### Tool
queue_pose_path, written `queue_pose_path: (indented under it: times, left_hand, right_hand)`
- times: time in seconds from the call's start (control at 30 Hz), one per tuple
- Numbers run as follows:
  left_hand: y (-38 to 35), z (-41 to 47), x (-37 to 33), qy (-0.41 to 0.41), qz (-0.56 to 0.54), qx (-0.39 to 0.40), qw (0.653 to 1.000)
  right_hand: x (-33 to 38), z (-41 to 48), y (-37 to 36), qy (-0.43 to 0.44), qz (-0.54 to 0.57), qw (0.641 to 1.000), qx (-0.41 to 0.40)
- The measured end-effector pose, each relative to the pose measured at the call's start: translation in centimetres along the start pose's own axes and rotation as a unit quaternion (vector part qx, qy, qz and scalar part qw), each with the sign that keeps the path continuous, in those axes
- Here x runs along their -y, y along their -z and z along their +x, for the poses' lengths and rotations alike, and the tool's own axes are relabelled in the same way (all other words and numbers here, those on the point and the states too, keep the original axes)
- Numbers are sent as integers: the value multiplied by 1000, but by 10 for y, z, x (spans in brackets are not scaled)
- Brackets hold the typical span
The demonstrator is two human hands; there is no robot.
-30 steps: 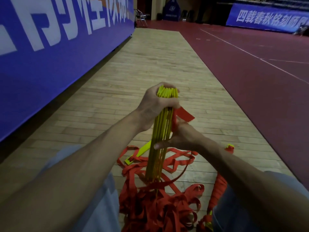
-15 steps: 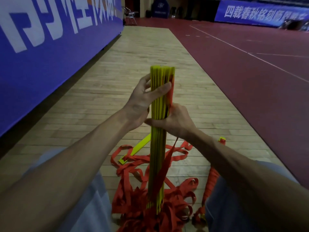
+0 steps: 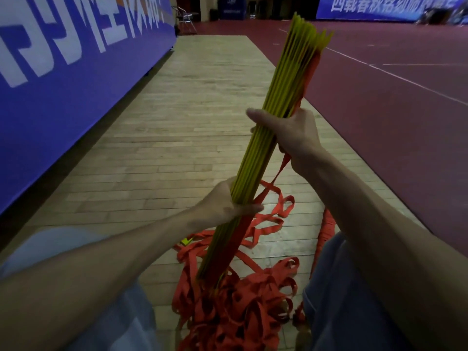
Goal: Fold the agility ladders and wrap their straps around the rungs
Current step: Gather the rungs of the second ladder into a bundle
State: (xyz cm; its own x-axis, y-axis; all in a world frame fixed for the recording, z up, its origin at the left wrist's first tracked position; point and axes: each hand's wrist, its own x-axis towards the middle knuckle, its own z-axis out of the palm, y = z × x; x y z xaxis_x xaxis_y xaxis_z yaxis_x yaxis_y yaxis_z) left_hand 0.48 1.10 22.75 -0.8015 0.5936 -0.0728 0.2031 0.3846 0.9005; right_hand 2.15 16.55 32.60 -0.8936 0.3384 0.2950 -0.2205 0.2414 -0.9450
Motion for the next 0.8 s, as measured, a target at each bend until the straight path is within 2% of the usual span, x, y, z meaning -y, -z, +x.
queue_pose_path:
  times: [0.07,0.17,0.33,0.4,0.53,0.8]
  left_hand:
    - [-11,2,-1,-19,-19,-6,1000]
    - [-22,6,-6,-29,-49,-1,998]
    - [-5,12,-22,-37,-122,-66,990]
    - [5,14,-28,-43,-124,-109,985]
    - [28,13,-41,-52,-153,-181,970]
    - [67,9,-49,-47,-191,-235,952]
  right_hand:
    - [-3,-1,-1,7,-7,1000,25]
    - [-5,0,0,22,-37,999,16]
    - [-5,1,3,-45,83,995,-35]
    - [-6,-1,0,-48,84,995,-38]
    - [-11,-8,-15,-56,50,997,19]
    - [-15,-25,-39,-71,-5,986,148]
